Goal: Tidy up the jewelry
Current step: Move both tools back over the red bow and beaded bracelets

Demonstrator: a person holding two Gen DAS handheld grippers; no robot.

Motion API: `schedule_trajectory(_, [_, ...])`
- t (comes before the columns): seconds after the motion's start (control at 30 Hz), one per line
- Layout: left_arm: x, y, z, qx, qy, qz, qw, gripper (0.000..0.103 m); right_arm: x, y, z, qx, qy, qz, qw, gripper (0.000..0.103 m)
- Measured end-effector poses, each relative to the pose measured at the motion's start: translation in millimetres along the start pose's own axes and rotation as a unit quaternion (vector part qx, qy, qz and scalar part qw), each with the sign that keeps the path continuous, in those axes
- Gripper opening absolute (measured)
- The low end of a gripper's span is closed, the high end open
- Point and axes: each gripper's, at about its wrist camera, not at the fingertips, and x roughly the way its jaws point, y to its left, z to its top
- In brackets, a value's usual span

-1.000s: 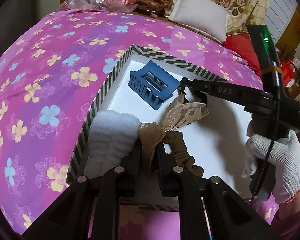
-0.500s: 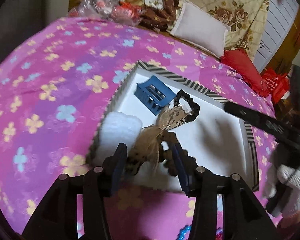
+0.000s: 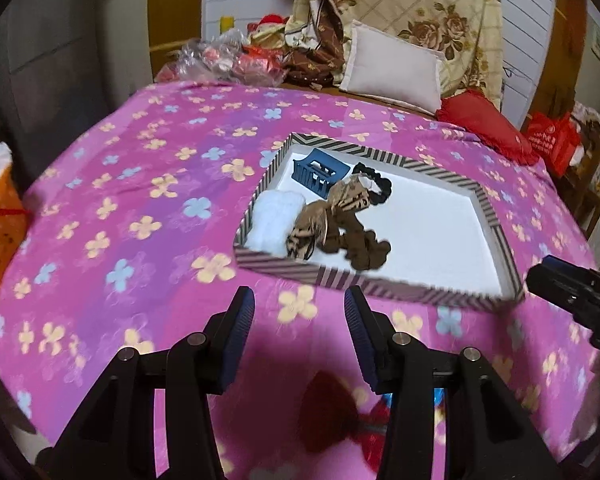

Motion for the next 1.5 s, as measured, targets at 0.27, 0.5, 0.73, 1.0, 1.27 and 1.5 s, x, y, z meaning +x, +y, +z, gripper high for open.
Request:
schedule_trajectory(0.27, [-23.9, -6.7, -32.8, 0.027, -0.011, 0.012, 0.9995, 0.041, -24.8, 19.9, -49.4, 0.007, -0.010, 0.014, 1.000, 0.078])
schedule_trajectory(0.5, [-34.4, -7.0, -52.0, 0.020, -0.008, 0.008, 0.9997, 0.041, -33.7, 30.2, -79.7, 0.013, -0.008, 0.036, 0.999, 0.080])
schedule_trajectory(0.73, [-41.2, -7.2, -63.7, 0.018, -0.009, 0.011, 0.9997, 0.041, -40.8, 44.2, -93.7, -0.011, -0.001, 0.017, 1.000, 0.080])
schedule_trajectory(1.0, [-45.4, -8.4, -70.3, 0.014, -0.006, 0.007, 0.9999, 0.041, -46.8, 53.5, -98.3, -0.032, -0.003, 0.002, 0.999, 0.080])
schedule_trajectory(1.27, [-49.4, -9.5, -72.5, 0.014, -0.009, 0.006, 0.9998, 0.041, -54.5, 55.1, -98.0, -0.036, -0.012, -0.014, 0.999, 0.080])
schedule_trajectory(1.5, [-51.7, -11.3, -74.1, 0.016, -0.008, 0.007, 0.9998, 0.041, -53.1, 56.3, -101.5, -0.036, -0.005, -0.011, 0.999, 0.080])
